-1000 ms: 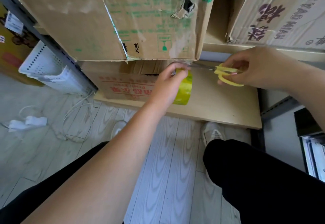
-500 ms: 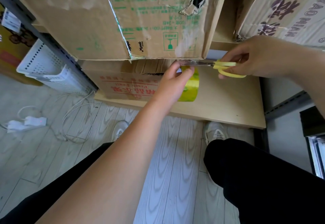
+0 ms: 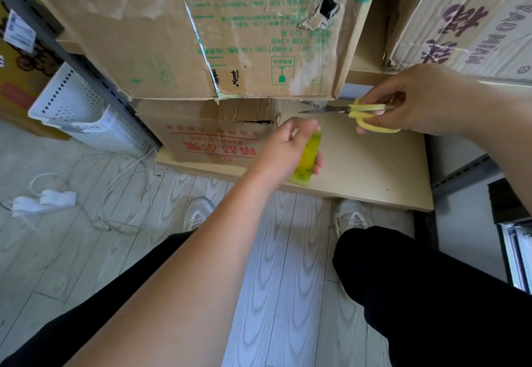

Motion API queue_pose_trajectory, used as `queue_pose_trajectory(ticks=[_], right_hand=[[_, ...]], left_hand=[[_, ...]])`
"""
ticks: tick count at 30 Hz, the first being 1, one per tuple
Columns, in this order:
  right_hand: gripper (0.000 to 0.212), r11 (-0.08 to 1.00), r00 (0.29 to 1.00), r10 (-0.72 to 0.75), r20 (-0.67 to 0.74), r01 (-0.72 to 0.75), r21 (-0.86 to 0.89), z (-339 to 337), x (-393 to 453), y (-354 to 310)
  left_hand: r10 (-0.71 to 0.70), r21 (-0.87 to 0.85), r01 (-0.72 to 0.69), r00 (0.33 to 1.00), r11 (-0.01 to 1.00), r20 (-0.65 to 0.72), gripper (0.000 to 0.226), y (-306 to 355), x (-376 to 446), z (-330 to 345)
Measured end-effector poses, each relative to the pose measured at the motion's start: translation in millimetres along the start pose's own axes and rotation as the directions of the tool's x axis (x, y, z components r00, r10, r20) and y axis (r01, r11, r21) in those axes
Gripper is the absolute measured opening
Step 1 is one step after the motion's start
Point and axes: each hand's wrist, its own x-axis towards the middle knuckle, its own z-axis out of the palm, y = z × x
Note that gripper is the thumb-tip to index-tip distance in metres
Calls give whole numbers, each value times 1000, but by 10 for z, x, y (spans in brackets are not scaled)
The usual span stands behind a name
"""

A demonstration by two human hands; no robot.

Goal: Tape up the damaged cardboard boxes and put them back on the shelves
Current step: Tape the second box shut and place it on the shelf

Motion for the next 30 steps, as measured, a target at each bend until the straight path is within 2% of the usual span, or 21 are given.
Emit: queue_pose_trajectory(ticks=[6,10,18,21,23,26,30], right_hand=[[26,1000,1000,-15,20,15,-27,-31,9,17],[25,997,998,-28,51,31,-76,-16,-7,50],[15,997,999,-34,13,35,-62,49,29,76],[11,988,999,-35,-3,34,-152,73,62,90],[13,974,999,-17,38,25,-226,104,42,99],[12,977,993,37,108,-14,-213,123,-33,132],[32,976,979,24,202,22,-218,128,-190,67]], left_hand=[[33,-77,-35,999,996,-21,11,-81,-20,84],[41,-128,-46,998,991,-39,13,-106,-31,105],[24,-177,-41,995,983,-100,6,-72,-4,141],[7,-151,-21,996,988,-93,8,-116,-17,129],[-25,-100,17,997,995,-72,9,-194,-60,136],[-57,-21,56,998,998,-41,9,-254,-86,159],[-84,9,84,996,996,-19,7,-131,-128,170]])
